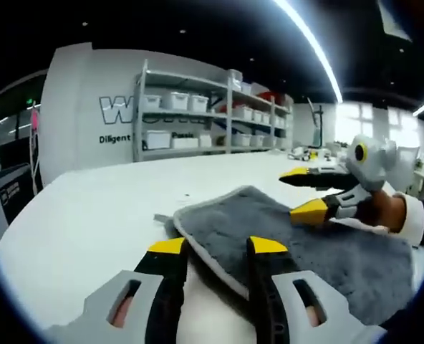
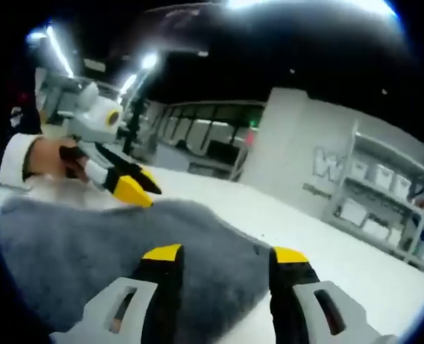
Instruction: Open the folded towel by lifting each exposed corner and separating the folded layers until the towel lies flat within the target outline without major curled edges
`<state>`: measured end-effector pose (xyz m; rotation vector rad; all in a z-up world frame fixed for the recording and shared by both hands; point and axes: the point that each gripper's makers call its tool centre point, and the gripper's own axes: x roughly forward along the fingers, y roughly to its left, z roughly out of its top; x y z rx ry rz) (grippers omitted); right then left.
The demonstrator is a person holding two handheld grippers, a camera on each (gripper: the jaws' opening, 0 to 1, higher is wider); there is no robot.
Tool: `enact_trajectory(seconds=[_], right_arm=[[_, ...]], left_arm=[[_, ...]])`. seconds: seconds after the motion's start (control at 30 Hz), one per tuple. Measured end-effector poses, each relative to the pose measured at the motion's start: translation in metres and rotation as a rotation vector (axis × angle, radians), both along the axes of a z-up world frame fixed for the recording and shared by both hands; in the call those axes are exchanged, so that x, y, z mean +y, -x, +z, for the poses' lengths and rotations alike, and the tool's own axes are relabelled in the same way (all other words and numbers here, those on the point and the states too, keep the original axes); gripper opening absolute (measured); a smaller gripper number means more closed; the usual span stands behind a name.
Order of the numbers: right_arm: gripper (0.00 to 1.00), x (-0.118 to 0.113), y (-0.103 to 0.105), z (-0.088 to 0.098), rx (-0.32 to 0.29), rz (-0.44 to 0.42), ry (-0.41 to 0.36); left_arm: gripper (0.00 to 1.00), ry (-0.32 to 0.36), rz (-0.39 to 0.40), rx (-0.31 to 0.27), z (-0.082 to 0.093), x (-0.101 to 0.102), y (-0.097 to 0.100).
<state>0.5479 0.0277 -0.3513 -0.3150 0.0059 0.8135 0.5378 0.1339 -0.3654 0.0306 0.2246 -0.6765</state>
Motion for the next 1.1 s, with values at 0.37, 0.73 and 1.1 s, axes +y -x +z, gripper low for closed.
enact_trajectory(seconds=[0.37, 0.73, 1.1], right_arm=[[0.94, 0.023, 0.038, 0.015, 0.094, 0.104, -0.054], [0.92, 0.028, 0.068, 0.018, 0.134, 0.172, -0.059], [0.72, 0.031, 0.112, 0.024, 0.059, 0.227, 0.003]], left_arm=[[0.35, 0.222, -0.064, 0.032, 0.023, 0.008, 0.002], [0.32, 0.318, -0.139, 0.081, 0.034, 0.008, 0.006], [0.23, 0.297, -0.185, 0.064, 0.034, 0.009, 0.009]])
